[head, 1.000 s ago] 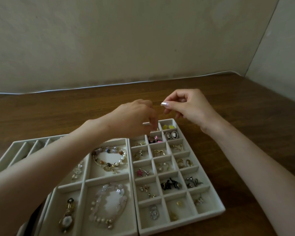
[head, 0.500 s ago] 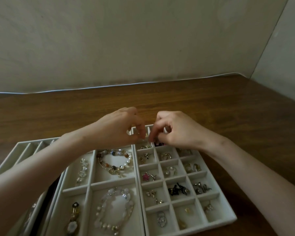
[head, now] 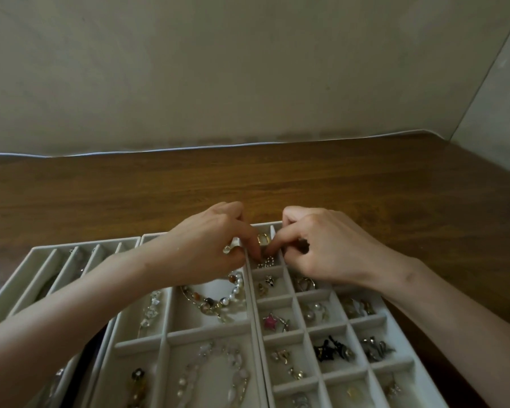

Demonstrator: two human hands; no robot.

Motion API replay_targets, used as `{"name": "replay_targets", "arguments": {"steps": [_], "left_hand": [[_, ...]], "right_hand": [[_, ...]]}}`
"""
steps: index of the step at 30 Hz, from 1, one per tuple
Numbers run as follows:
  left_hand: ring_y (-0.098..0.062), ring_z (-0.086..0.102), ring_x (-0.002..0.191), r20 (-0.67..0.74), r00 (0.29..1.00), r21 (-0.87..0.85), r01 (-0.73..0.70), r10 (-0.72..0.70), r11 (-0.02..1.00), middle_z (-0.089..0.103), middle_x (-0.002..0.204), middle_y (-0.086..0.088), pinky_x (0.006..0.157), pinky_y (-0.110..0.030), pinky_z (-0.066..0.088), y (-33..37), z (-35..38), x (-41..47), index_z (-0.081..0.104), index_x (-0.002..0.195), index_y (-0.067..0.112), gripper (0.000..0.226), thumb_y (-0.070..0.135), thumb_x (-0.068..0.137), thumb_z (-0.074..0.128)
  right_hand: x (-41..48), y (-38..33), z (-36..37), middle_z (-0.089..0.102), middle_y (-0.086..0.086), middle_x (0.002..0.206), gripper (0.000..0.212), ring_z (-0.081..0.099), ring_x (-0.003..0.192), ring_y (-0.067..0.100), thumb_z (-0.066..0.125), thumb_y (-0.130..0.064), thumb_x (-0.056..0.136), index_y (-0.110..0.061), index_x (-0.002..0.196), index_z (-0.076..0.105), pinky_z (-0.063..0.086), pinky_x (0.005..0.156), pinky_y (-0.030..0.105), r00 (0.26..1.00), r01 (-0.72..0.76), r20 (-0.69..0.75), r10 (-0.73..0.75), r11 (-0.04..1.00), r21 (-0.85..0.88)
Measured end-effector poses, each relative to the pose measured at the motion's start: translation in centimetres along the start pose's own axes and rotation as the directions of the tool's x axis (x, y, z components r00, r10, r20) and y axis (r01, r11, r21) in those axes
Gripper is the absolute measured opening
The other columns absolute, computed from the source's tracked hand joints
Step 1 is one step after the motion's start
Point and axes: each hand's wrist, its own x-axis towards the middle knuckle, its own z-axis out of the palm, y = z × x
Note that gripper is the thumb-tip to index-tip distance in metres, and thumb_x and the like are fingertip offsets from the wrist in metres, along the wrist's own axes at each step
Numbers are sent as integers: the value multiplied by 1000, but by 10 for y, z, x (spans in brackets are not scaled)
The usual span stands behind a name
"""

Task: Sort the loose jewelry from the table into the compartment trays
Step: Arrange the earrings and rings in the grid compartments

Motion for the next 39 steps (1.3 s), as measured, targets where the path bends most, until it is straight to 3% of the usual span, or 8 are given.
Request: {"name": "replay_targets", "arguments": {"steps": [5, 12, 17, 29, 33, 36, 39], "left_hand": [[3, 37, 90, -33, 999, 44, -29, 31, 999, 40, 91, 16, 74, -21, 40, -1, 3, -3, 67, 95, 37, 25, 17, 85, 53], [3, 37, 90, -77, 994, 35, -70, 73, 997, 42, 92, 16, 66, -14, 35, 0, -1, -4, 67, 91, 36, 27, 13, 82, 56], [-1, 35, 94, -12, 997, 77, -75, 77, 994, 38, 99, 15, 69, -14, 34, 3, 1, -5, 68, 97, 36, 29, 14, 84, 53], [1, 31, 91, 1, 997, 100, -76, 76, 992, 36, 100, 17, 70, -11, 33, 2, 0, -4, 68, 99, 35, 29, 15, 87, 51], [1, 34, 89, -48, 995, 63, -90, 93, 994, 40, 97, 16, 68, -12, 33, -1, 0, -5, 69, 92, 35, 30, 12, 84, 53], [3, 32, 86, -107, 988, 50, -106, 111, 993, 42, 95, 17, 64, -11, 31, -3, 1, -5, 70, 88, 35, 29, 15, 81, 50], [1, 30, 86, -76, 991, 96, -99, 106, 990, 40, 97, 16, 65, -10, 29, -3, 4, -3, 71, 92, 33, 30, 17, 83, 48]], "right_hand": [[-1, -1, 1, 48, -9, 84, 25, 47, 70, 5, 52, -24, 91, -35, 107, 69, 27, 56, 15, 1000, 19, -18, -20, 999, -32], [-3, 0, -5, 47, -11, 76, 23, 48, 67, 7, 55, -18, 88, -33, 88, 71, 30, 55, 16, 996, 39, -80, -38, 999, 18], [-3, -3, -4, 45, -10, 81, 22, 46, 72, 6, 52, -20, 89, -33, 89, 70, 29, 58, 16, 999, 45, 1, -45, 999, -6], [-3, -8, -3, 45, -9, 82, 25, 46, 71, 7, 51, -19, 89, -33, 93, 71, 27, 57, 15, 998, 58, -28, -59, 998, -37], [-3, -6, -5, 46, -11, 78, 22, 47, 67, 6, 53, -17, 88, -30, 88, 71, 29, 56, 14, 994, 47, -97, -47, 999, -6], [-3, -6, -5, 45, -10, 79, 21, 45, 69, 5, 54, -19, 88, -30, 85, 71, 29, 58, 15, 998, 51, -41, -52, 999, -12], [-4, -8, -5, 45, -9, 82, 22, 46, 71, 5, 51, -20, 89, -30, 88, 71, 27, 59, 16, 999, 53, -4, -53, 998, -22]]}}
